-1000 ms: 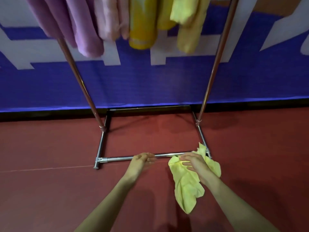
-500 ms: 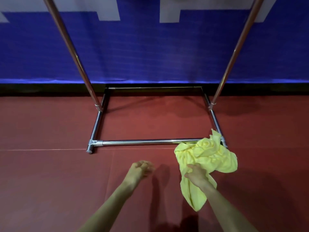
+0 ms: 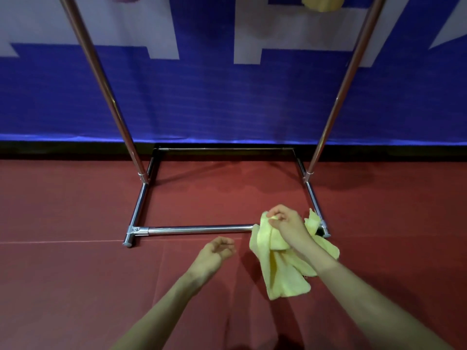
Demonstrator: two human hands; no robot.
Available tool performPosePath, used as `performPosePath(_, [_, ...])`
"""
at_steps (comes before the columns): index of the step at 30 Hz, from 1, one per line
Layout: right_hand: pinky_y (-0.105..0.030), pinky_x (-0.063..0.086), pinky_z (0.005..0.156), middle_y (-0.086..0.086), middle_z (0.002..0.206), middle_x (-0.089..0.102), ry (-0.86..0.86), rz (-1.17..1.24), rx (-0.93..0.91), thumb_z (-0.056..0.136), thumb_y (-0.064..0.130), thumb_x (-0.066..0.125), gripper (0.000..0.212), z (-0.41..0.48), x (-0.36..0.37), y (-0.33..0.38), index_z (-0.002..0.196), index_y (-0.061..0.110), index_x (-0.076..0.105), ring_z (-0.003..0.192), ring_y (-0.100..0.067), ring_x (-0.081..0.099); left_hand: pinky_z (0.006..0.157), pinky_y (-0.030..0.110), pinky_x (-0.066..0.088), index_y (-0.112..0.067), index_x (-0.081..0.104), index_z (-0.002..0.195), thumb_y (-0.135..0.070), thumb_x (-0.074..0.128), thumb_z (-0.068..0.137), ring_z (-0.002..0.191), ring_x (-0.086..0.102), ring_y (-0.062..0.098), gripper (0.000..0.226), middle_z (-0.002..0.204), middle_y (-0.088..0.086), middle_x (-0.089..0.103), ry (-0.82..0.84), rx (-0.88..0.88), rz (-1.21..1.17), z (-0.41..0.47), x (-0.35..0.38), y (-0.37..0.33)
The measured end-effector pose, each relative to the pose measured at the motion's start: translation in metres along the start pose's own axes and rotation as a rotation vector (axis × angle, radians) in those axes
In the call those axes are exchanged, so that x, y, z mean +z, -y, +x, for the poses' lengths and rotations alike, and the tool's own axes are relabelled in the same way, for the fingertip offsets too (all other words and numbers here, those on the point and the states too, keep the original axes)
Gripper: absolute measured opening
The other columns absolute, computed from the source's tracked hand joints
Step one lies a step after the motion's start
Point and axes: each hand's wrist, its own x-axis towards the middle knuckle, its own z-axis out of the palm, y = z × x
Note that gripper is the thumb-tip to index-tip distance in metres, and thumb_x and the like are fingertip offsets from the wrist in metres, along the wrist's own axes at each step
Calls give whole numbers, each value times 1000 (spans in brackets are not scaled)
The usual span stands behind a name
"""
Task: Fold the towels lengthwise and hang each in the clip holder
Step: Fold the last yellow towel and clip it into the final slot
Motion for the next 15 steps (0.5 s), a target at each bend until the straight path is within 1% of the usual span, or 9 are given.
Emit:
performPosePath(2, [-18, 31, 57, -1, 70, 48, 7, 84, -72, 83, -5, 59, 19, 0, -9, 35, 79, 13, 62, 66, -13, 41, 71, 10, 43, -13, 58, 106, -3, 59, 89, 83, 58, 1, 20, 98, -5, 62, 42, 56, 19, -4, 1, -18])
performPosePath(4, [-22, 31, 56, -8, 74, 50, 0, 173, -137, 83, -6, 59, 19, -2, -20, 67, 78, 12, 62, 67, -16, 42, 71, 6, 44, -14, 57, 109, -3, 61, 88, 84, 59, -3, 24, 102, -6, 62, 88, 120, 36, -5, 2, -34])
performPosePath(6, [-23, 30, 56, -10, 72, 49, 1, 236, -182, 83, -7, 59, 19, -5, -29, 95, 77, 11, 62, 63, -15, 42, 77, 5, 45, -19, 56, 113, -12, 68, 83, 97, 60, 1, 33, 112, -4, 63, 116, 194, 67, -6, 2, -52])
performPosePath(8, [-26, 33, 60, -12, 74, 50, 18, 302, -217, 83, -6, 60, 20, -7, -35, 121, 76, 13, 63, 66, -18, 44, 88, 12, 46, -24, 57, 116, -30, 72, 72, 111, 58, 9, 47, 119, -2, 64, 130, 259, 92, -5, 2, -70])
performPosePath(10, [-26, 35, 63, -11, 72, 48, 37, 383, -250, 83, -3, 61, 21, -11, -40, 143, 75, 16, 64, 65, -16, 45, 94, 28, 47, -22, 61, 115, -39, 72, 68, 109, 60, 12, 51, 113, -1, 67, 129, 323, 108, -4, 2, -86])
performPosePath(12, [-25, 38, 63, -10, 71, 45, 62, 462, -280, 85, -2, 60, 20, -14, -44, 161, 76, 16, 64, 64, -14, 46, 87, 37, 48, -9, 62, 102, -42, 67, 71, 90, 57, 11, 45, 93, 1, 62, 69, 383, 170, -3, 1, -100])
performPosePath(13, [-26, 39, 64, -12, 73, 43, 72, 492, -295, 85, -1, 59, 19, -15, -45, 167, 79, 16, 65, 67, -17, 46, 79, 38, 45, -4, 60, 90, -41, 63, 73, 81, 53, 10, 41, 83, 1, 56, 19, 416, 186, -2, 0, -103])
performPosePath(14, [-28, 38, 67, -12, 77, 44, 84, 513, -309, 86, 1, 59, 17, -15, -46, 172, 84, 16, 66, 70, -22, 44, 73, 35, 41, -4, 57, 78, -37, 57, 77, 74, 48, 8, 34, 75, -1, 52, -31, 456, 173, -4, -1, -109])
performPosePath(15, [-30, 37, 70, -12, 82, 44, 98, 514, -323, 85, 4, 59, 17, -14, -47, 174, 89, 17, 68, 73, -24, 42, 70, 32, 39, -7, 55, 71, -33, 53, 81, 70, 47, 6, 27, 69, -3, 51, -83, 489, 143, -6, -3, -113])
